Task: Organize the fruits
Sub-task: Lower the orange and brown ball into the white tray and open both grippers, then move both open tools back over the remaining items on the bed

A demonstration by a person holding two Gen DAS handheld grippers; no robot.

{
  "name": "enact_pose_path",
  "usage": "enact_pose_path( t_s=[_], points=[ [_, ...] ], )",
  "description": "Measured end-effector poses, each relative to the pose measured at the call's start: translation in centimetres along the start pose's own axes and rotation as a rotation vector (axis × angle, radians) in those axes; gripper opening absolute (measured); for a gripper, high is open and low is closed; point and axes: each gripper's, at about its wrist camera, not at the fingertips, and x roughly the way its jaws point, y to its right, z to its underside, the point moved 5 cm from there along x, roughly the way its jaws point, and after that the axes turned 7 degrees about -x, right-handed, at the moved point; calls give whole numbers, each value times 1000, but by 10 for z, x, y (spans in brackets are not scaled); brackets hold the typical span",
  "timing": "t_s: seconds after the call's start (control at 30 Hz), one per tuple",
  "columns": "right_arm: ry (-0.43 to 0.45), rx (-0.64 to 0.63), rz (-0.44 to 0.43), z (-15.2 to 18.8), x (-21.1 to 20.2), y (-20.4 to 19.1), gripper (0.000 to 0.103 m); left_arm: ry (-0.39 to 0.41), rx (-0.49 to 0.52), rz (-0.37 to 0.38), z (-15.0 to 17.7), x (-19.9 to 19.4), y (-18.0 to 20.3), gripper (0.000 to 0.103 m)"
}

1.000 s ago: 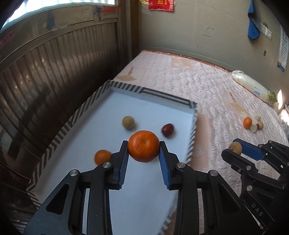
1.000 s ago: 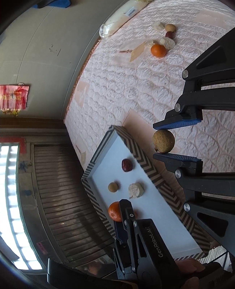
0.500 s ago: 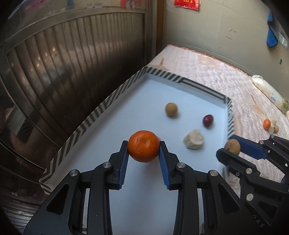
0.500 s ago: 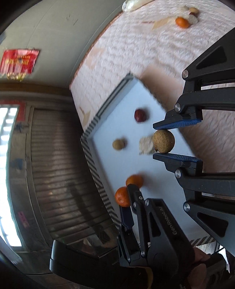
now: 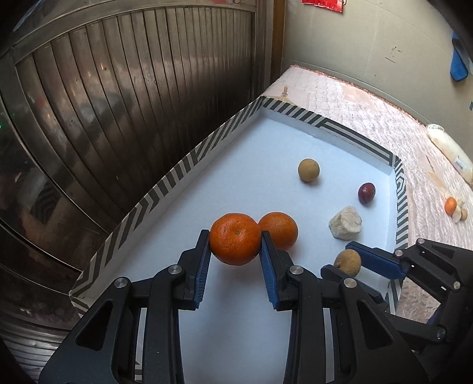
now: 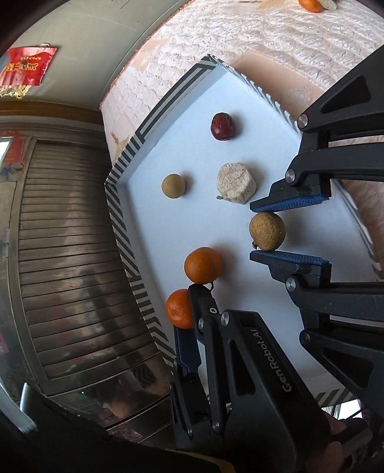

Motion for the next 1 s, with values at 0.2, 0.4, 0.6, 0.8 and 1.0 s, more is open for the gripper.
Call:
enact_pose_path(
  t_s=[0.2, 0.4, 0.6, 0.8, 1.0],
  points=[
    [6, -14, -3, -1, 6, 1, 25, -20, -6, -12, -2, 4, -1, 33],
    [29, 2, -25, 1, -2, 2, 30, -31, -19, -11, -3, 5, -3, 43],
    [80, 42, -7, 6, -28, 14, 31, 34, 12, -6, -7, -14, 12, 58],
    [109, 94, 42, 18, -52, 36, 32, 53, 53, 35, -9, -23, 44, 58],
    [112, 165, 108, 42, -81, 69, 32, 59, 107, 95, -6, -27, 89, 58]
  ],
)
